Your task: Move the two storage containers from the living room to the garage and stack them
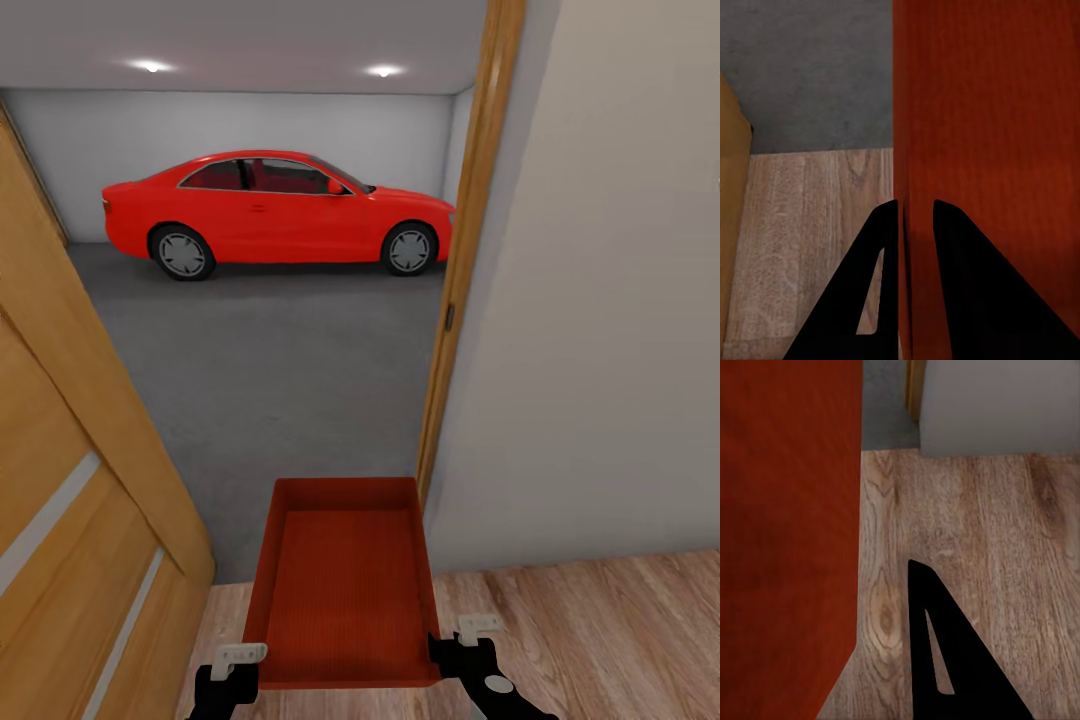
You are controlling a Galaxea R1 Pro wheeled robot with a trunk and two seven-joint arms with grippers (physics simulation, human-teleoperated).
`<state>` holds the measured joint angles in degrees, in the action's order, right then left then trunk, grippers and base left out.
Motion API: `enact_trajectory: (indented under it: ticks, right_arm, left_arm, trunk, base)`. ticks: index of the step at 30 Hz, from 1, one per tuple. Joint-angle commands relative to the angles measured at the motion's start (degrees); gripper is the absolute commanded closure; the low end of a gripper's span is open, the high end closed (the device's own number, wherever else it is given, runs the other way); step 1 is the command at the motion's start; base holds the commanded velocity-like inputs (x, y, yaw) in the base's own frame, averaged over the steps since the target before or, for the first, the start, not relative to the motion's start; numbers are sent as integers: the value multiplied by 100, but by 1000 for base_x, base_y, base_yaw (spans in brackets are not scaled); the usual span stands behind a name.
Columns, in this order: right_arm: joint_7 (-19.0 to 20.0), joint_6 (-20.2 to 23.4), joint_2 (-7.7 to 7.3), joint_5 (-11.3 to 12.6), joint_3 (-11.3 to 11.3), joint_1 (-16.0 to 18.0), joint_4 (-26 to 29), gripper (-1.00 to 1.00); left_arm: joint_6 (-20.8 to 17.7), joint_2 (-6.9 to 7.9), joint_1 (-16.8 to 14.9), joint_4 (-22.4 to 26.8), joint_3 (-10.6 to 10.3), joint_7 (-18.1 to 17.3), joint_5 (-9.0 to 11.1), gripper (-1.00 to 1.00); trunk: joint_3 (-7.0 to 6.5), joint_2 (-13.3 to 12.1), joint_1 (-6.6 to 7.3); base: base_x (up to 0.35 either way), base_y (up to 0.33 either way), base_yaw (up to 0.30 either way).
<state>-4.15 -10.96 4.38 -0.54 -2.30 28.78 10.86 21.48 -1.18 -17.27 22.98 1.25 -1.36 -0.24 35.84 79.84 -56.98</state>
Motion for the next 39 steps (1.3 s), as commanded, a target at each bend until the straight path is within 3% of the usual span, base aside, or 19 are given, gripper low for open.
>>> enact_trajectory:
  ticks: [1,39]
  right_arm:
    - [-68,-20,-87,2,37,5,-5,100]
    - [-68,-20,-87,2,37,5,-5,100]
  left_arm:
    - [15,4,-4,4,95,48,59,100]
    - [15,4,-4,5,95,48,59,100]
  trunk:
    - [4,3,0]
    - [4,3,0]
  base:
    - [0,64,-6]
    - [1,85,0]
